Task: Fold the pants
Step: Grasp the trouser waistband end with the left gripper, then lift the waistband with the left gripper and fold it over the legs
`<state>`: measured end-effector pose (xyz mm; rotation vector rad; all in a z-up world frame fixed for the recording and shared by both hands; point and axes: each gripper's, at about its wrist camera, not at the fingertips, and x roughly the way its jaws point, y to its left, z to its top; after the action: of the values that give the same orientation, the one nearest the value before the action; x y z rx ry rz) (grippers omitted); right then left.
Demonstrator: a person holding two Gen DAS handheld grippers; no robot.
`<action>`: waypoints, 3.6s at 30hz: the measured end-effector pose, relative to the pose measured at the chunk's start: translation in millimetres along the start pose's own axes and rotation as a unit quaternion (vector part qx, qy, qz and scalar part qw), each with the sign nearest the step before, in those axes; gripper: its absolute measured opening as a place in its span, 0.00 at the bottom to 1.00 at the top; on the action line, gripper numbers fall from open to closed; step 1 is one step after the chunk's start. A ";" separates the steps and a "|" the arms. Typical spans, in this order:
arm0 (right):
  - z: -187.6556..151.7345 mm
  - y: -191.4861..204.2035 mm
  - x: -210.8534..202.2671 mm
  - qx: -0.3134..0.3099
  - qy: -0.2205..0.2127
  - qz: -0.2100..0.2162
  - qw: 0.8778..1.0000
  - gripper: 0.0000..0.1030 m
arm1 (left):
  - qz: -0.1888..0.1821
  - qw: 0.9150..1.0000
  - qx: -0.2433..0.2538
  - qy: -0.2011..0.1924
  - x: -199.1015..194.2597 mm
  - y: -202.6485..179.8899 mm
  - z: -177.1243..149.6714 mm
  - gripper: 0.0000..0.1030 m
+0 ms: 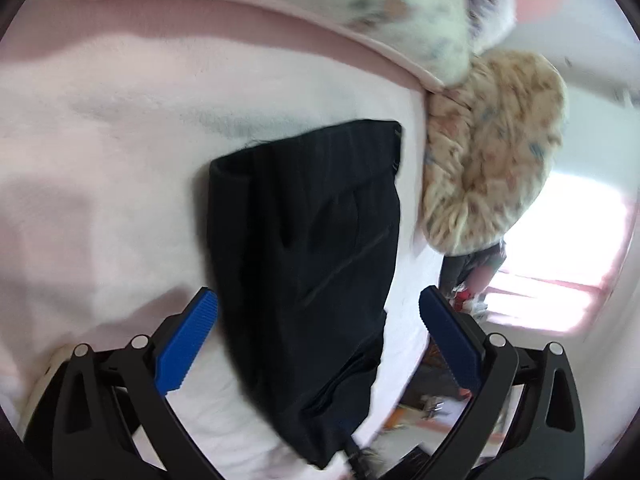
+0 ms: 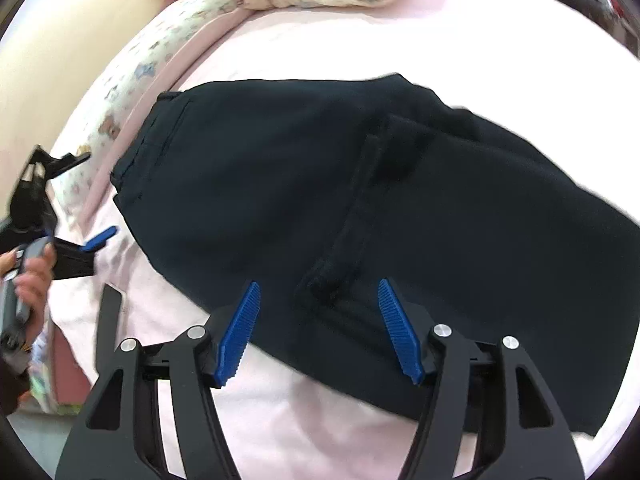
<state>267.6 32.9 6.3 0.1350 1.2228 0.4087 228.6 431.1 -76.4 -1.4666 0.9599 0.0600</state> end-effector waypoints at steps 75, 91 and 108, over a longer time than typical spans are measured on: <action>-47.1 -49.0 0.0 0.114 0.033 0.052 0.992 0.69 | -0.031 0.952 0.303 -0.025 35.8 -113.0 -62.9 0.13; -112.8 -139.9 -59.0 0.210 0.000 0.030 0.977 0.69 | -0.086 0.878 0.462 0.094 81.6 -217.5 -248.5 0.13; -206.9 -244.5 -128.8 0.310 -0.032 -0.015 0.950 0.69 | 0.109 0.790 0.576 0.178 217.7 -194.7 -420.3 0.16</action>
<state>95.5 -264.3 -28.5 0.6638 1.2529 -0.0219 268.8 -67.8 30.8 -0.2111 1.1398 -0.5719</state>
